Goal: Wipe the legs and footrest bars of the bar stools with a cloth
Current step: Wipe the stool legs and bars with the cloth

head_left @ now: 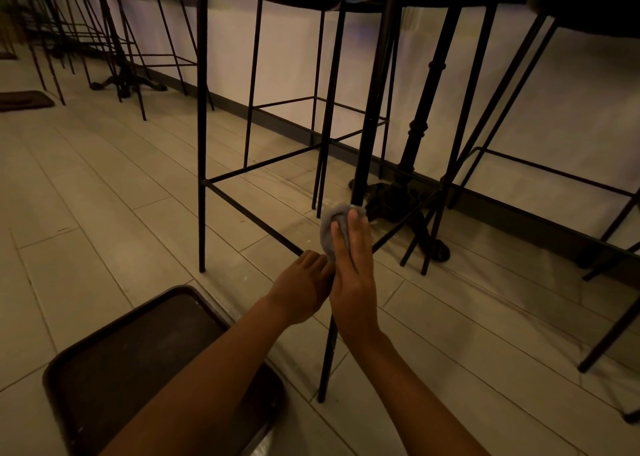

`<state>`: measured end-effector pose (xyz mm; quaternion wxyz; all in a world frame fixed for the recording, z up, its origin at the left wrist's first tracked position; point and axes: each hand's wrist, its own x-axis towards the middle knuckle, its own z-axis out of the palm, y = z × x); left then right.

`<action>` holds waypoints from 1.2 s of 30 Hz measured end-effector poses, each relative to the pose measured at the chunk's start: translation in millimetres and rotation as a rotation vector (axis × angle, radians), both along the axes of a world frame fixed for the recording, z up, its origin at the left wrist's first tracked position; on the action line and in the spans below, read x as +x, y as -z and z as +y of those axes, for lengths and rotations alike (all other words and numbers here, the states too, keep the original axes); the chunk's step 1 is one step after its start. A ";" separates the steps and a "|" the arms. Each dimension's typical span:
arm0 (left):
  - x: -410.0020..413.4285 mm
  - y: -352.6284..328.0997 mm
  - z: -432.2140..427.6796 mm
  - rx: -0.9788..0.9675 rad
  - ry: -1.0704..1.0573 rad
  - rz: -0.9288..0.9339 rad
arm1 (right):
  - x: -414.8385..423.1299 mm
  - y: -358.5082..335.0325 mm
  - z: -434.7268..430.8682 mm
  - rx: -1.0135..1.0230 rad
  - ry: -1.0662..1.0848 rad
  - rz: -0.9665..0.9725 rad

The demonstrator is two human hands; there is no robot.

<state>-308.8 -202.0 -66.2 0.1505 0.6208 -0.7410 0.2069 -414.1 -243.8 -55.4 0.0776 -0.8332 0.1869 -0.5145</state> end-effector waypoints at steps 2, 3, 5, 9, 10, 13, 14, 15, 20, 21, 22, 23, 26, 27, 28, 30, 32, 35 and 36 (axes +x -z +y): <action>-0.4 0.4 2.8 0.066 -0.018 0.106 | -2.0 8.6 4.3 0.024 -0.005 0.030; 0.0 0.7 4.4 0.083 -0.033 0.241 | -2.9 8.5 5.5 0.042 -0.012 0.045; -1.1 -4.1 10.2 0.049 -0.091 0.592 | -5.6 5.1 7.6 0.087 -0.046 0.071; -10.2 -23.1 16.4 -0.295 -0.037 0.984 | -8.1 1.6 9.1 0.170 -0.127 0.063; -14.6 -28.2 16.0 -0.357 0.009 1.018 | -8.0 1.6 9.3 0.200 -0.151 0.045; -29.4 -33.5 14.6 -0.480 0.083 0.992 | -8.9 -2.1 11.5 0.323 -0.253 -0.036; -33.8 -31.6 14.0 -0.491 0.087 0.963 | -10.2 -3.7 11.9 0.372 -0.298 -0.068; -36.9 -28.2 13.3 -0.482 0.084 0.936 | -12.0 -5.3 12.0 0.414 -0.344 -0.096; -48.1 -17.8 10.5 -0.438 0.014 0.918 | -20.1 -10.9 9.5 0.544 -0.466 -0.174; -50.5 -18.5 10.4 -0.429 0.015 0.952 | -21.8 -12.3 9.4 0.564 -0.481 -0.192; -52.3 -19.0 10.7 -0.416 0.024 0.982 | -23.6 -14.0 10.0 0.575 -0.493 -0.212; -53.3 -18.1 10.9 -0.405 0.034 1.002 | -25.4 -15.5 10.2 0.583 -0.506 -0.237; -57.7 -10.6 11.9 -0.381 0.027 0.987 | -30.2 -21.4 7.2 0.615 -0.476 -0.316; -60.1 -7.3 11.1 -0.384 0.016 0.954 | -31.2 -23.8 4.7 0.595 -0.439 -0.326; -62.5 -4.0 9.7 -0.394 0.010 0.924 | -31.6 -26.9 1.9 0.551 -0.396 -0.321; -66.2 0.5 6.1 -0.428 0.003 0.905 | -30.9 -36.3 -5.0 0.435 -0.306 -0.280; -65.4 -0.7 2.5 -0.439 -0.007 0.950 | -27.3 -49.8 -14.0 0.348 -0.207 -0.266; -64.7 -3.1 -0.1 -0.434 -0.007 0.973 | -20.0 -74.9 -27.2 0.303 -0.103 -0.250; -65.4 -2.9 -0.4 -0.437 -0.014 0.973 | -18.0 -80.9 -29.9 0.313 -0.085 -0.221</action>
